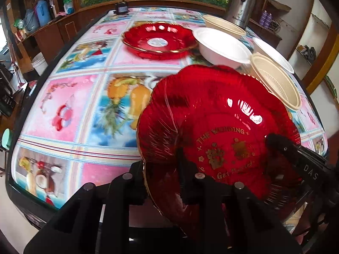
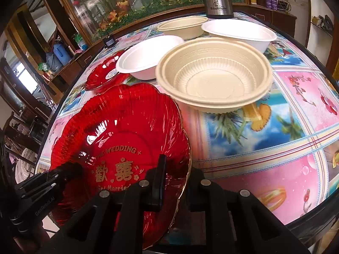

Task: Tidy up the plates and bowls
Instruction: 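Lift the red plate stack and carry it toward the table edge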

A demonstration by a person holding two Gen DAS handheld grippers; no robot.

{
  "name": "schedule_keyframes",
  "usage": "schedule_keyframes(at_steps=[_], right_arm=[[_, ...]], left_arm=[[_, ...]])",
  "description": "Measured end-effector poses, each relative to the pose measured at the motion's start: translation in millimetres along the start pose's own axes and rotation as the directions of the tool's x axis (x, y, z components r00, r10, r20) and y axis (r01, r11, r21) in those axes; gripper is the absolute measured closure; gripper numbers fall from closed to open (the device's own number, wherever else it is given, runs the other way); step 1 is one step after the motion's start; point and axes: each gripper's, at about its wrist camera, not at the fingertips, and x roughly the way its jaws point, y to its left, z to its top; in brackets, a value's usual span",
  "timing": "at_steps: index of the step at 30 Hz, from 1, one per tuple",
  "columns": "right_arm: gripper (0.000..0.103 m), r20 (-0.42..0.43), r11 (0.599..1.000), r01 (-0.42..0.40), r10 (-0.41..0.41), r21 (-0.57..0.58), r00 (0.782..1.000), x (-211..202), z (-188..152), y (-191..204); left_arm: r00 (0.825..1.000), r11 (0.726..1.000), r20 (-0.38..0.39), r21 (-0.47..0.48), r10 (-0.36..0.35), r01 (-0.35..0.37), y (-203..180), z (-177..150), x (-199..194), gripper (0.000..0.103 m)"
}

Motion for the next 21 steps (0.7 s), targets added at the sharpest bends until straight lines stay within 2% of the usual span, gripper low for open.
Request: schedule_keyframes(at_steps=[8,12,21], right_arm=[[0.089,0.011,0.995,-0.019,0.02,-0.097,1.0,2.6,7.8,48.7],[0.089,-0.001,0.987,-0.036,0.036,-0.155,0.999,18.0,11.9,82.3],[0.089,-0.045,0.963,-0.108,0.1,-0.245,0.994,51.6,18.4,148.3]], left_arm=[[0.998,0.995,0.019,-0.078,0.061,-0.059,49.1,7.6,-5.6,0.085],[0.994,0.985,0.009,-0.135,0.111,-0.109,84.5,8.7,-2.7,0.085],[0.985,0.955,-0.005,-0.244,0.172,-0.168,147.2,7.7,-2.1,0.084]])
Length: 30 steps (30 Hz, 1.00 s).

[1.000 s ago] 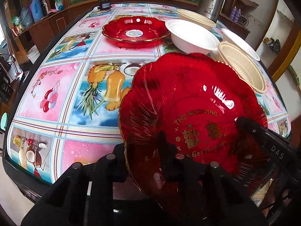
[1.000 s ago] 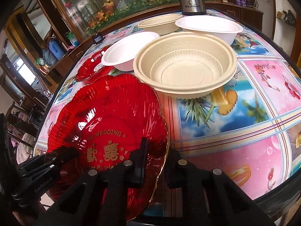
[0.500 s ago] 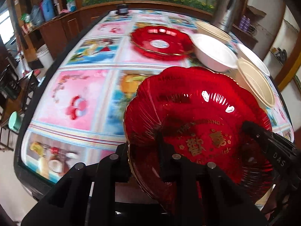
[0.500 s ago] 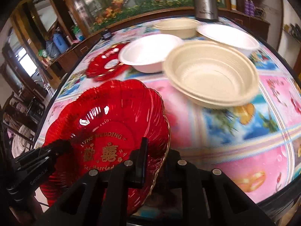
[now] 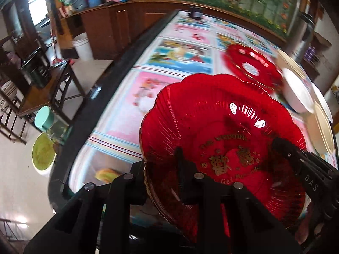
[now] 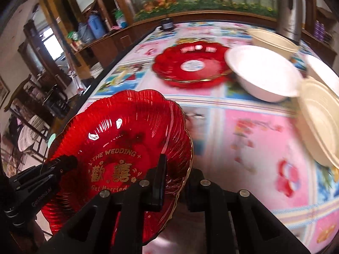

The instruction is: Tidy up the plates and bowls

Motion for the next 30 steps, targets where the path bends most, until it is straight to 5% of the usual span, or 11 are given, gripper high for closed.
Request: schedule_keyframes(at_steps=[17,20,24,30], right_arm=[[0.082,-0.022,0.996,-0.079,0.078,-0.034,0.997,34.4,20.0,30.7],[0.076,-0.01,0.995,-0.086,0.086,-0.042,0.996,27.1,20.6,30.2],[0.062,0.063,0.996,-0.07,0.074,-0.057,0.995,2.3,18.3,23.8],[0.047,0.165,0.997,-0.069,0.073,-0.03,0.984,-39.3,10.4,-6.9]], left_arm=[[0.998,0.998,-0.016,-0.033,0.06,-0.06,18.3,6.5,7.0,0.078],[0.996,0.996,0.023,-0.045,0.083,-0.082,19.7,2.1,-7.6,0.075],[0.986,0.99,0.1,-0.055,0.134,-0.129,21.8,-5.5,-33.9,0.05],[0.967,0.992,0.224,-0.039,0.122,-0.116,14.4,-10.8,-84.7,0.046]])
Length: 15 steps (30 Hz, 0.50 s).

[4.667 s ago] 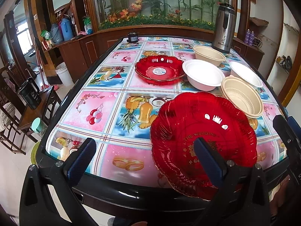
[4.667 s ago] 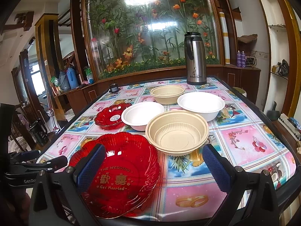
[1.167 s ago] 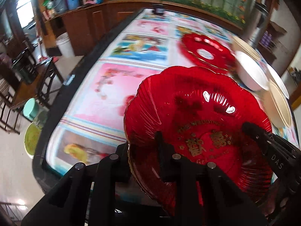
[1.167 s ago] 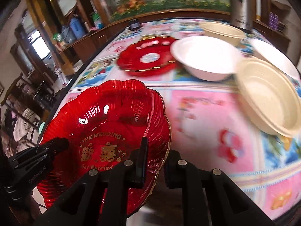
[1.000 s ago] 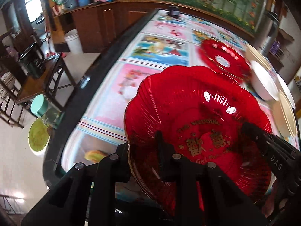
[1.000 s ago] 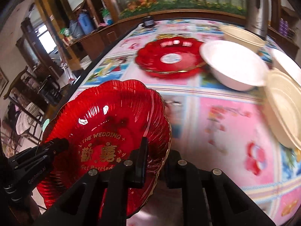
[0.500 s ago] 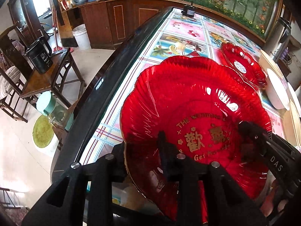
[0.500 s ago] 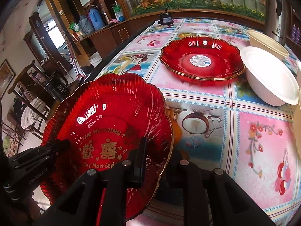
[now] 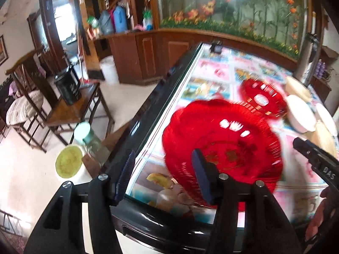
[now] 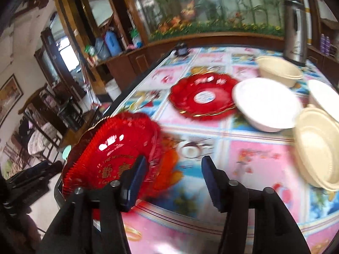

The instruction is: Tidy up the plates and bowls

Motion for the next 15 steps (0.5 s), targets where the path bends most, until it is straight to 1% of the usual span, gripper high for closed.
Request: schedule_keyframes(at_steps=[2,3,4,5,6,8,11,12,14,15], right_arm=[[0.047,0.021,1.0,0.002,-0.003,0.028,1.0,-11.7,0.9,-14.5],[0.047,0.029,0.999,0.004,-0.005,0.043,1.0,-16.2,2.0,-22.0],[0.046,0.037,0.998,0.006,-0.009,0.061,0.999,-20.4,3.3,-29.1],[0.045,0.044,0.996,0.003,-0.006,0.085,0.999,-23.5,6.0,-37.3],[0.044,0.045,0.994,-0.008,0.003,0.109,0.999,-25.1,8.3,-43.9],[0.044,0.04,0.984,-0.051,0.044,0.171,0.998,-26.1,14.3,-58.9],[0.044,0.024,0.967,-0.108,0.106,0.231,0.994,-16.5,27.2,-71.5],[0.044,0.018,0.963,-0.121,0.12,0.242,0.993,-13.2,30.5,-73.8],[0.044,0.006,0.953,-0.147,0.151,0.264,0.988,-1.0,36.5,-75.0],[0.044,-0.001,0.946,-0.163,0.17,0.28,0.985,7.6,39.1,-75.6]], left_arm=[[0.999,0.999,0.027,0.006,-0.039,0.039,-7.0,8.2,-10.5,0.037],[0.997,0.998,0.035,0.012,-0.061,0.061,-12.0,13.0,-13.9,0.031],[0.995,0.996,0.036,0.021,-0.092,0.091,-19.6,20.5,-16.0,0.029],[0.993,0.993,0.032,0.026,-0.112,0.111,-25.2,26.6,-16.6,0.029],[0.989,0.989,0.025,0.035,-0.146,0.145,-35.6,35.8,-15.5,0.029],[0.981,0.981,0.006,0.044,-0.192,0.191,-51.1,53.1,-7.9,0.029],[0.978,0.977,-0.025,0.033,-0.208,0.209,-68.3,78.5,10.0,0.029],[0.978,0.978,-0.037,0.026,-0.204,0.205,-72.6,87.5,18.5,0.029],[0.976,0.978,-0.078,0.008,-0.205,0.207,-80.2,104.3,37.3,0.029],[0.97,0.976,-0.11,-0.001,-0.219,0.22,-85.4,115.3,51.7,0.029]])
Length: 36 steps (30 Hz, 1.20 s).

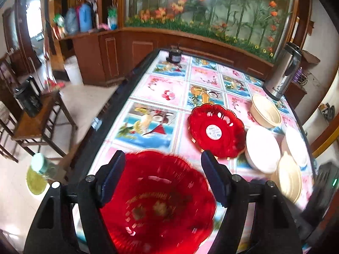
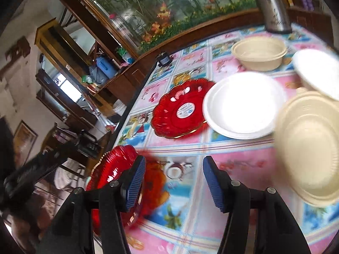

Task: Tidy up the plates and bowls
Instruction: 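Grasp the small red plate with barcode sticker using the left tool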

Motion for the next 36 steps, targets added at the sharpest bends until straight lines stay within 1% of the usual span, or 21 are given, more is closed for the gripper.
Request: schedule_keyframes(at_steps=[3,4,6,9,11,13,15,17,21,24,26,28,29,30,31,32,33,34,35,36], right_arm=[[0.044,-0.025,0.998,-0.034,0.035,0.056,0.999,25.9,5.0,-5.3],[0.044,-0.039,0.994,-0.05,0.054,0.097,0.998,37.8,7.9,-9.3],[0.044,-0.045,0.985,-0.074,0.082,0.154,0.996,52.1,10.4,-14.7],[0.044,-0.036,0.972,-0.072,0.082,0.223,0.996,68.9,17.2,-23.2],[0.044,-0.023,0.961,-0.092,0.101,0.26,0.995,77.2,21.0,-28.1],[0.044,-0.014,0.956,-0.097,0.105,0.276,0.994,83.4,24.4,-31.0],[0.044,-0.023,0.951,-0.101,0.112,0.293,0.993,90.4,28.0,-33.8],[0.042,-0.036,0.946,-0.112,0.129,0.305,0.991,95.4,29.3,-36.5],[0.04,-0.052,0.933,-0.101,0.127,0.346,0.991,102.6,31.6,-46.0],[0.04,-0.044,0.919,-0.101,0.128,0.382,0.991,105.5,34.0,-52.9],[0.04,-0.036,0.921,-0.09,0.112,0.379,0.993,107.4,36.0,-52.4],[0.04,-0.023,0.918,-0.085,0.102,0.387,0.995,109.2,37.5,-52.0],[0.04,-0.013,0.915,-0.085,0.098,0.395,0.995,109.7,37.7,-52.4],[0.04,-0.004,0.913,-0.083,0.092,0.399,0.996,110.9,38.2,-52.3],[0.042,0.0,0.913,-0.081,0.088,0.4,0.996,112.1,38.8,-51.5],[0.046,0.005,0.911,-0.077,0.082,0.405,0.997,113.6,39.1,-52.0],[0.048,0.011,0.908,-0.076,0.079,0.411,0.997,115.1,39.6,-52.5],[0.054,0.013,0.908,-0.069,0.071,0.414,0.997,117.4,41.6,-52.5],[0.063,0.011,0.91,-0.06,0.061,0.411,0.998,119.7,42.2,-52.3],[0.071,0.005,0.911,-0.051,0.053,0.408,0.999,122.3,42.6,-52.9]], left_arm=[[0.998,1.0,-0.069,-0.004,0.005,-0.006,-6.2,20.2,28.2,0.029],[0.994,1.0,-0.108,-0.008,-0.015,0.014,-7.8,27.8,41.8,0.029],[0.986,0.999,-0.165,-0.035,-0.022,0.016,-9.0,38.6,64.1,0.029],[0.976,0.998,-0.215,-0.06,-0.045,0.033,-12.7,49.2,89.6,0.029],[0.97,0.998,-0.24,-0.06,-0.039,0.026,-18.4,56.0,106.2,0.029],[0.957,0.997,-0.286,-0.067,-0.056,0.038,-23.9,60.2,124.8,0.03],[0.949,0.996,-0.311,-0.08,-0.059,0.036,-28.5,62.3,140.8,0.029],[0.941,0.997,-0.333,-0.069,-0.051,0.03,-34.0,61.0,152.9,0.03],[0.931,0.998,-0.36,-0.063,-0.052,0.032,-39.3,58.4,168.2,0.03],[0.924,0.997,-0.377,-0.07,-0.065,0.041,-41.3,54.4,180.0,0.03],[0.921,0.997,-0.385,-0.063,-0.066,0.045,-42.1,51.3,184.4,0.03],[0.923,0.997,-0.379,-0.062,-0.069,0.05,-42.8,49.2,185.7,0.035],[0.923,0.997,-0.378,-0.061,-0.071,0.052,-43.0,48.3,185.9,0.04],[0.923,0.997,-0.378,-0.06,-0.074,0.055,-43.5,47.8,186.2,0.046],[0.923,0.997,-0.376,-0.058,-0.077,0.059,-44.1,47.5,186.9,0.056],[0.923,0.996,-0.376,-0.055,-0.079,0.063,-45.1,46.8,187.3,0.062],[0.921,0.997,-0.381,-0.047,-0.081,0.068,-47.6,45.2,189.3,0.071],[0.92,0.997,-0.385,-0.043,-0.081,0.069,-49.0,44.1,190.9,0.078],[0.919,0.997,-0.387,-0.039,-0.079,0.069,-50.1,42.7,192.0,0.081],[0.927,0.999,-0.372,-0.019,-0.052,0.048,-51.5,42.3,191.1,0.083]])
